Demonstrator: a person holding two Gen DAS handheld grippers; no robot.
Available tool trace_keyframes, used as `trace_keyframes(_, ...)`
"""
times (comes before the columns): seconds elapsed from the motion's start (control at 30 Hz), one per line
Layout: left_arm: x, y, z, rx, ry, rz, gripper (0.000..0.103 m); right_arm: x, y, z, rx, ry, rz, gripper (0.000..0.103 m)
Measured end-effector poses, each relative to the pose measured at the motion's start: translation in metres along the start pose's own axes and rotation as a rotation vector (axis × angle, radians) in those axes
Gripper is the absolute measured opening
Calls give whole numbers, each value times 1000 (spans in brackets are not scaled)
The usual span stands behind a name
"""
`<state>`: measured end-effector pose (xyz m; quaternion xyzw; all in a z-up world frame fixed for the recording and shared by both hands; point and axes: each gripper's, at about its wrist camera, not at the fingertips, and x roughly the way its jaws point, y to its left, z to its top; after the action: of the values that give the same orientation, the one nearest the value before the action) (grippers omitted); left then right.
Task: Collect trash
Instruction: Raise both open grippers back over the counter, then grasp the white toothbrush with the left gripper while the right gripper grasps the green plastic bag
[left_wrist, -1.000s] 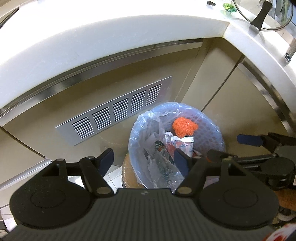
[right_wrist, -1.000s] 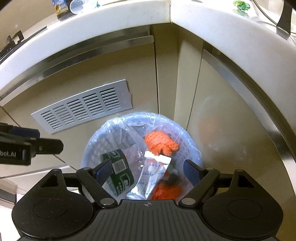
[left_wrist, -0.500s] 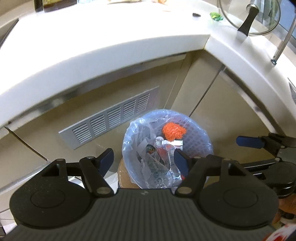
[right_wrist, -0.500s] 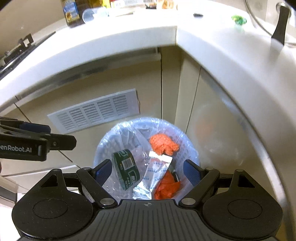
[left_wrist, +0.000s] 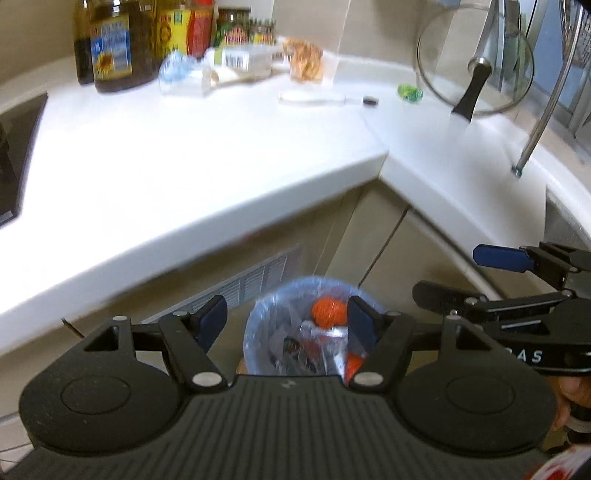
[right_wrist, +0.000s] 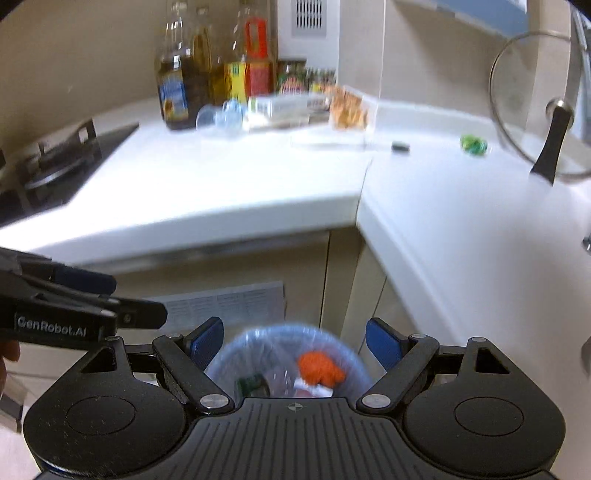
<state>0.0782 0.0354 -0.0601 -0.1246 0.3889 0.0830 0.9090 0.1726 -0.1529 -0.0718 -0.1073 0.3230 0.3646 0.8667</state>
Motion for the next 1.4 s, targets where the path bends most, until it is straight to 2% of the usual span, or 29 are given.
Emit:
trace_keyframes(0.37,-25,2,47,34,-130,-24,69,-23,-10,39,72,-121,-74,84)
trace_keyframes(0.7,-10,8,82,130,-151,-50,69,-45,-35,48,147,-159,-148,84)
trace_keyframes(0.83,7,4,102,161,-157,-59,69,-36,-59,60,160,-161,-151,84)
trace_keyframes(1.07,45,-20,140,174,-150,-13,69,-7,-119,92,178,-183,-129,84)
trace_keyframes(1.27,80,-45,173,215,-136,48,69,22,-166,121,161,-193,-62,84)
trace_keyframes(1.4,104,-57,194,284,-119,61,68,41,-193,131,162,-195,-51,84)
